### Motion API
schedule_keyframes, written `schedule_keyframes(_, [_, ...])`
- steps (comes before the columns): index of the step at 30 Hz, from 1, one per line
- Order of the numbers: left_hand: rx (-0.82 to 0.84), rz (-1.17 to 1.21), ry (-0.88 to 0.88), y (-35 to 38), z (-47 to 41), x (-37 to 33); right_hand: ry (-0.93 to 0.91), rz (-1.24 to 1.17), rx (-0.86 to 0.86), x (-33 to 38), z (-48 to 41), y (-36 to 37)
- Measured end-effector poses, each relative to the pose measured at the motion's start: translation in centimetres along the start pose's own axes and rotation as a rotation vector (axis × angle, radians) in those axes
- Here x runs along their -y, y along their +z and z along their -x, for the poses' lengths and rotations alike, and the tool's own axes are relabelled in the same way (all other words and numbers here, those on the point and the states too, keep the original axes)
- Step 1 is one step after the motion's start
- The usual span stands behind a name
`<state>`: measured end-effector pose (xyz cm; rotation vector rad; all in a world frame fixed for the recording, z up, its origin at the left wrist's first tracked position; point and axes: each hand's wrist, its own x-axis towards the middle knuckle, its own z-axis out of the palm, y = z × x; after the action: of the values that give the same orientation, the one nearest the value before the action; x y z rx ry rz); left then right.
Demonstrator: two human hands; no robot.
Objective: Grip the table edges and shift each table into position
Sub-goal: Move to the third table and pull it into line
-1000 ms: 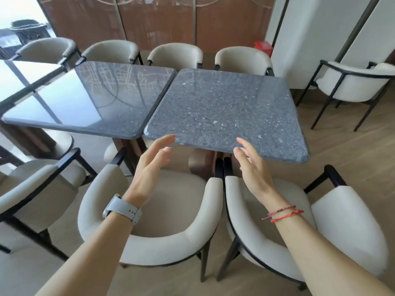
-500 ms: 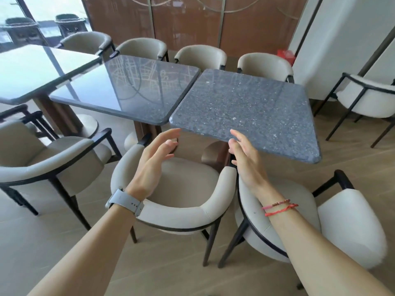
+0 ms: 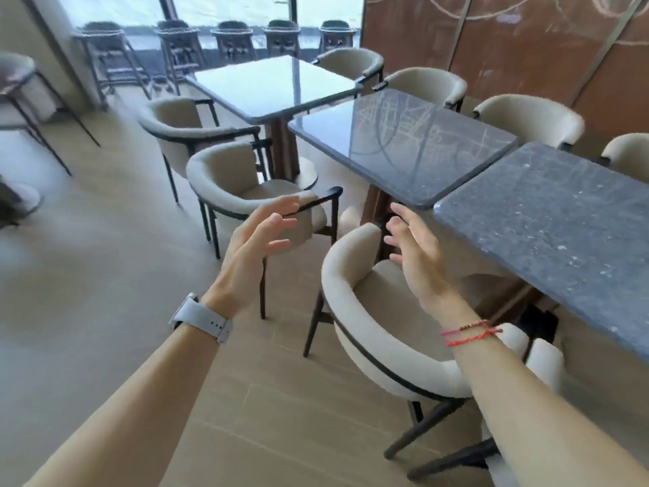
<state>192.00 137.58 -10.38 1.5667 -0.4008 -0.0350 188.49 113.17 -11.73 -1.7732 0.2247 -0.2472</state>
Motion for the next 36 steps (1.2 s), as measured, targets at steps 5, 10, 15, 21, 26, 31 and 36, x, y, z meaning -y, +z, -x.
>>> schedule_keyframes(5, [-0.321,-0.046,-0.021,-6.4,5.3,-1.6,-0.075,-0.041,0.292,1.7,-1.0,8.1])
schedule_keyframes(10, [-0.602,-0.094,-0.041,-11.7,12.0,-2.7,-0.123,-0.048,0.562,3.2,-0.1,16.2])
schedule_keyframes(15, [-0.765,-0.12,-0.051,-16.1,16.5,-3.0,-0.142,-0.049,0.73,4.0,1.6,23.0])
schedule_keyframes(21, [-0.815,-0.093,-0.042,-21.8,17.4,-1.7,-0.131,-0.005,0.771,4.3,1.9,29.3])
schedule_keyframes(26, [-0.79,-0.075,-0.027,-26.3,16.8,-1.0,-0.144,0.009,0.76,5.4,1.6,33.4])
schedule_keyframes(31, [-0.767,-0.072,-0.017,-29.7,16.5,-0.3,-0.13,0.01,0.759,5.8,1.5,36.7])
schedule_keyframes(36, [-0.776,-0.055,-0.013,-33.2,15.4,0.6,-0.115,0.005,0.762,6.2,0.4,40.1])
